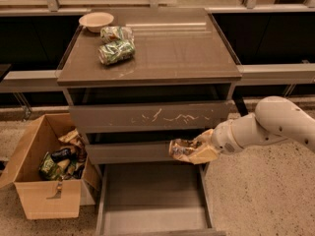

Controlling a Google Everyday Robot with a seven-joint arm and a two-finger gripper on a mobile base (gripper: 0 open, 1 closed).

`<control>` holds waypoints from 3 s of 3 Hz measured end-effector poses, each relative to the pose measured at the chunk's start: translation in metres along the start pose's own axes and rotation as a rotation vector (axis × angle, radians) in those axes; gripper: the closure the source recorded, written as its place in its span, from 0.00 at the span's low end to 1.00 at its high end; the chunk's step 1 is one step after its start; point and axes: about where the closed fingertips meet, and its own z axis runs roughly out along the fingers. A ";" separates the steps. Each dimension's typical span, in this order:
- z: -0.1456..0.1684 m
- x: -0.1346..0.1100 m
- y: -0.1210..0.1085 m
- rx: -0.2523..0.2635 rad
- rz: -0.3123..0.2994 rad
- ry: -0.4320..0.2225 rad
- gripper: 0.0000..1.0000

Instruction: Place orange can into bottom drawer

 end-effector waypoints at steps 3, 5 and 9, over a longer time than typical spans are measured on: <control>0.134 0.140 0.000 -0.030 -0.008 0.152 1.00; 0.214 0.233 0.009 -0.116 0.127 0.165 1.00; 0.320 0.308 -0.032 -0.245 0.005 0.153 0.82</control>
Offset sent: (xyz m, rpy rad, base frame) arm -0.0218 -0.0024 -0.2248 -0.1724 0.0473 0.0601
